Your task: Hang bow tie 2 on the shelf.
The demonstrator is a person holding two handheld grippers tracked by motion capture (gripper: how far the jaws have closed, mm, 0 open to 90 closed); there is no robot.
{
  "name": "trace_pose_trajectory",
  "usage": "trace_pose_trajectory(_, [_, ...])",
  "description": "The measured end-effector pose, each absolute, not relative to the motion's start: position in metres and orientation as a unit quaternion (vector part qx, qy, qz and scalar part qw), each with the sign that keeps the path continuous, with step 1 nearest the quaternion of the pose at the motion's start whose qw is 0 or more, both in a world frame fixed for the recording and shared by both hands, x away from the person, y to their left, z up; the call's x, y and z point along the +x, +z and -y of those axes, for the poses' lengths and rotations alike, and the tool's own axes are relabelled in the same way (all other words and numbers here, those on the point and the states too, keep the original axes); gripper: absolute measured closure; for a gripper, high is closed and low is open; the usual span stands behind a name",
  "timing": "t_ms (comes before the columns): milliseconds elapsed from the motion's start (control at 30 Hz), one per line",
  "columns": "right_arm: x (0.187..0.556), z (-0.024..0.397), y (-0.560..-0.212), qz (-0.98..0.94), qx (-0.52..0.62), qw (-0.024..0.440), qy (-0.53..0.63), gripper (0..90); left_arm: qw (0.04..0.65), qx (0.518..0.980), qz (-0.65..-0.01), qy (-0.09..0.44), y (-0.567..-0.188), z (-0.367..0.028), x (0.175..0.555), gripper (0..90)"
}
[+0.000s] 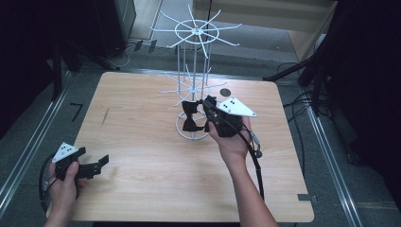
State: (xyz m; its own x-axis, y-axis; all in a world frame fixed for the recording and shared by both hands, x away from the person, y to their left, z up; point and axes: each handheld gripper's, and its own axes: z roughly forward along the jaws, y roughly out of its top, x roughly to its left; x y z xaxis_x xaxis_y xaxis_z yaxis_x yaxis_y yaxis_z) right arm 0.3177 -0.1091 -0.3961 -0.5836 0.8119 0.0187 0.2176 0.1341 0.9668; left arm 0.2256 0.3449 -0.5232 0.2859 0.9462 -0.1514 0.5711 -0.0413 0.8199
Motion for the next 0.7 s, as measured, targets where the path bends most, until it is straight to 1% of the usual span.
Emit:
trace_pose_trajectory(300, [0.317,0.111,-0.402,-0.695,0.371,0.269,0.553,86.5,0.416,0.686,-0.553,0.225,-0.523,-0.345,0.226,0.0])
trace_pose_trajectory(400, [0.317,0.113,-0.405,-0.694,0.370,0.271,0.554,83.9,0.416,0.685,-0.553,0.225,-0.523,-0.345,0.226,0.0])
trace_pose_trajectory(433, [0.315,0.114,-0.408,-0.694,0.372,0.270,0.554,81.7,0.416,0.685,-0.553,0.225,-0.523,-0.345,0.226,0.0])
trace_pose_trajectory(467, [0.315,0.114,-0.408,-0.694,0.372,0.270,0.554,81.7,0.416,0.685,-0.553,0.225,-0.523,-0.345,0.226,0.0])
trace_pose_trajectory(500, [0.315,0.113,-0.411,-0.695,0.372,0.270,0.553,79.1,0.416,0.686,-0.553,0.225,-0.523,-0.345,0.226,0.0])
trace_pose_trajectory(633, [0.311,0.114,-0.417,-0.697,0.376,0.266,0.549,75.8,0.417,0.685,-0.553,0.225,-0.523,-0.345,0.226,0.0])
trace_pose_trajectory(700, [0.310,0.114,-0.420,-0.699,0.377,0.266,0.547,72.8,0.417,0.685,-0.553,0.225,-0.523,-0.345,0.226,0.0])
